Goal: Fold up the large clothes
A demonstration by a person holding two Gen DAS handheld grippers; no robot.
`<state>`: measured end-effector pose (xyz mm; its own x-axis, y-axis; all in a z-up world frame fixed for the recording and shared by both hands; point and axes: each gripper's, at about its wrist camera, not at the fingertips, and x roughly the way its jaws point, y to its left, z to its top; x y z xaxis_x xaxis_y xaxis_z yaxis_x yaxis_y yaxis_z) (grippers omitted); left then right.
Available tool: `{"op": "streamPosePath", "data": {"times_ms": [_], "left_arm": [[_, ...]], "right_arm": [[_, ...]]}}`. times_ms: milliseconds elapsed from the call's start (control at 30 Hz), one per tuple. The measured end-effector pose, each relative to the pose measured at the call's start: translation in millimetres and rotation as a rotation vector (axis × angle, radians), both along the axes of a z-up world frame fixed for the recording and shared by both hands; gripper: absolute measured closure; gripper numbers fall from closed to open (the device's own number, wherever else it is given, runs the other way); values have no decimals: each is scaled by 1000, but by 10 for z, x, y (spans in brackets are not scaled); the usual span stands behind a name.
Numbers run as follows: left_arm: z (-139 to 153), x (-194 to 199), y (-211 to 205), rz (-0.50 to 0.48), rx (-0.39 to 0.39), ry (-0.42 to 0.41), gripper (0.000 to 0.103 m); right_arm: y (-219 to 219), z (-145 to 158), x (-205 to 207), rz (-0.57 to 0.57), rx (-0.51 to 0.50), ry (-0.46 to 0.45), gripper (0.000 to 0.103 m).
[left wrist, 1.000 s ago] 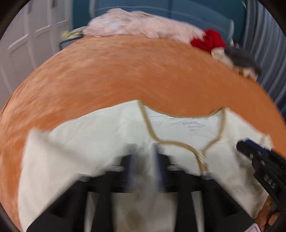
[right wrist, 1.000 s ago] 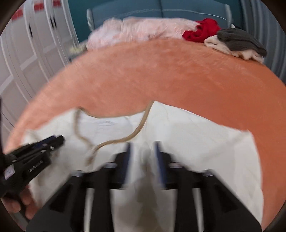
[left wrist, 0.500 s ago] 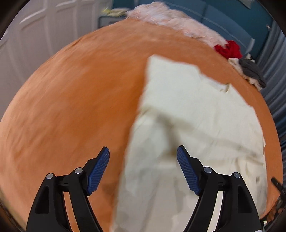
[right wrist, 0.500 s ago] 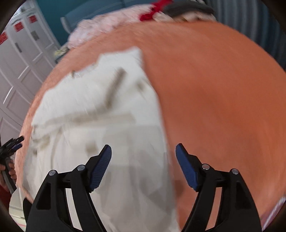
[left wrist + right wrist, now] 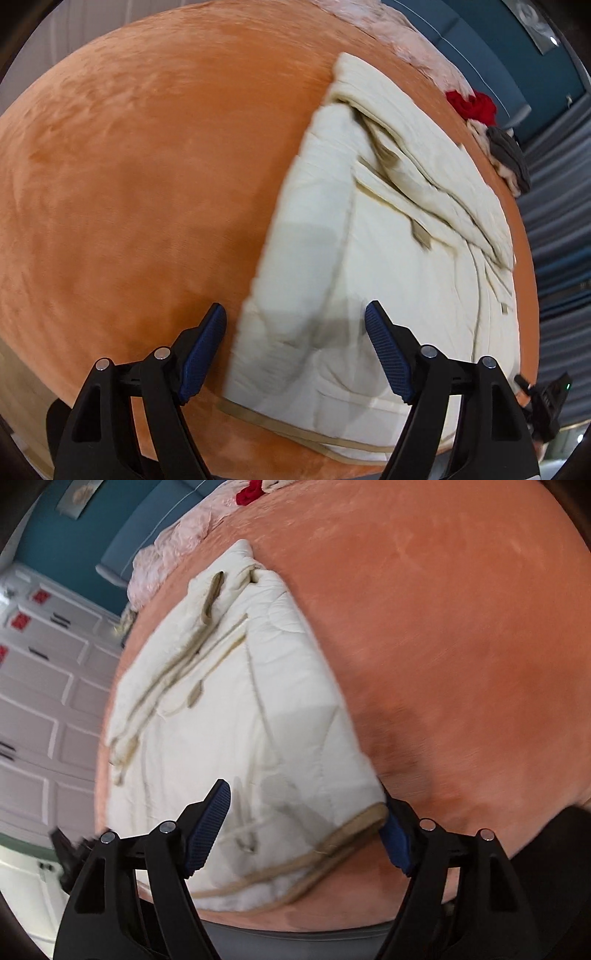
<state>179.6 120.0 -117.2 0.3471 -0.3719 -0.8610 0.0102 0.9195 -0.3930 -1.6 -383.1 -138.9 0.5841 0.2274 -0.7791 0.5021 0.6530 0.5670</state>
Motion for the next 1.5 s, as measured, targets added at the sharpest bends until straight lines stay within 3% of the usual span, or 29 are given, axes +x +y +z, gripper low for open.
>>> {"op": "streamPosePath", "data": {"times_ms": [67,100,133,167,267,500,700,800,900,1100,1267,1500], "left_arm": [[27,-35,-63,-21,-20,-2,57],[41,-58,-87,-27,-23,-2,63],[77,-88,-88,-32,-19,-11,75],[108,-106,-94,-34,-12,-20,87],[282,-172,-82,-50,-20,-64,96],[751,-474,44,-155,0,-105,98],[1061,-1405,243,-289,61,-27,98],[1187,-1866,363,-303,59,28,98],[1273,-1993,434,-264,25,39,98],[1709,-1502,301,-196,-27,-134,98],[1899,-1019,109,-146,-15,-267,98],[1708,-281,-124,-73,61,-301,95]], "right_arm": [[31,24,45,-4,-4,0,50],[53,24,65,0,0,-1,67],[62,40,79,3,-10,8,86],[60,67,78,8,-18,5,90],[98,226,37,46,-58,-30,94],[257,631,-271,232,-177,-12,95],[611,888,-1093,471,-228,135,95],[742,1034,-1421,496,-198,162,95],[787,1220,-1545,465,-171,112,95],[420,1653,-1166,331,-237,-86,96],[168,1873,-610,213,-300,-244,96],[-48,1645,106,106,-294,-252,96]]}}
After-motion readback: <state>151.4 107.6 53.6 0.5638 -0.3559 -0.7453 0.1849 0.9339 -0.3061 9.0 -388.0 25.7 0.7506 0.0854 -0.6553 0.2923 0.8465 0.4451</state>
